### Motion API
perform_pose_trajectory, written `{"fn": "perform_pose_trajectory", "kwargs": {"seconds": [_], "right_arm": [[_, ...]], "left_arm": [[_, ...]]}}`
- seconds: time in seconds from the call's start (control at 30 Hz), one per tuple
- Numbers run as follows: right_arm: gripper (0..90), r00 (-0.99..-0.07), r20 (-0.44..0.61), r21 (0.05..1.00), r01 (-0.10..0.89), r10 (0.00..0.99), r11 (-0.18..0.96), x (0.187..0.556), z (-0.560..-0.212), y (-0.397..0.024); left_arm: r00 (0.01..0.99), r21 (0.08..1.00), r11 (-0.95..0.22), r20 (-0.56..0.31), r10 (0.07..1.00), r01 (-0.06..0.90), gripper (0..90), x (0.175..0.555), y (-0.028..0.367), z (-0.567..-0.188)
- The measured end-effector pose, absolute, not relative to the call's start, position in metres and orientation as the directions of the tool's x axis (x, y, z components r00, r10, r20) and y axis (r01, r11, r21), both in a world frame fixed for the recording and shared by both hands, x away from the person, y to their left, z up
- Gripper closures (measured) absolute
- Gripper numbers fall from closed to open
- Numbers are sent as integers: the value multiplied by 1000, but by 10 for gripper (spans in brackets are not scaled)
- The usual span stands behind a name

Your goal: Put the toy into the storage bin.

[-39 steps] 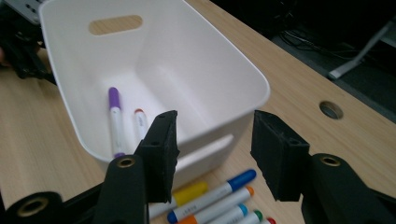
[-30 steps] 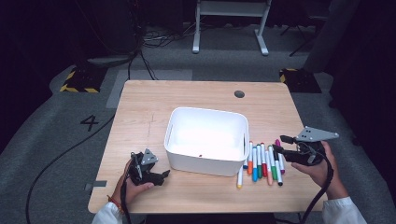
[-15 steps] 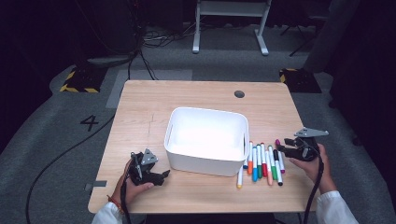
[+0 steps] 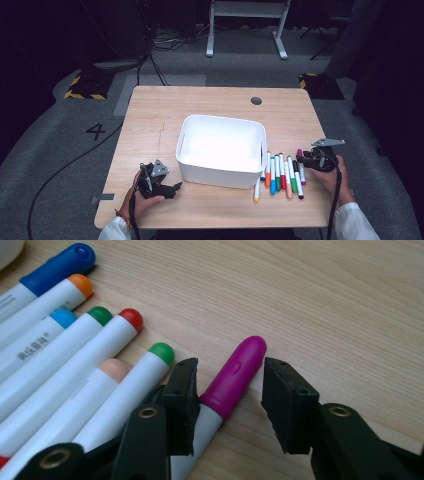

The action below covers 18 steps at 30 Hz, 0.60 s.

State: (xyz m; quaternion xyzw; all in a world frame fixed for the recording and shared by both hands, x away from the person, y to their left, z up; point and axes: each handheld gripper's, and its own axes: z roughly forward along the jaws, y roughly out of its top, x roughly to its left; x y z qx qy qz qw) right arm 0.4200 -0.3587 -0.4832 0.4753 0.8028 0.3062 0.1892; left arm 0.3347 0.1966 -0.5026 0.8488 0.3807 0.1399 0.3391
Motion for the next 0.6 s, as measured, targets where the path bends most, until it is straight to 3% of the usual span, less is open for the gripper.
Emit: {"fn": "perform_pose_trajectory", "kwargs": {"seconds": [0.2, 0.6], "right_arm": [[739, -484, -5, 670, 648, 875, 362, 419, -487, -364], [745, -526, 2, 675, 628, 850, 387, 416, -487, -362]], "left_arm": [[671, 683, -480, -21, 741, 551, 153, 335, 197, -503], [671, 682, -480, -20, 741, 551, 153, 335, 197, -503]]}}
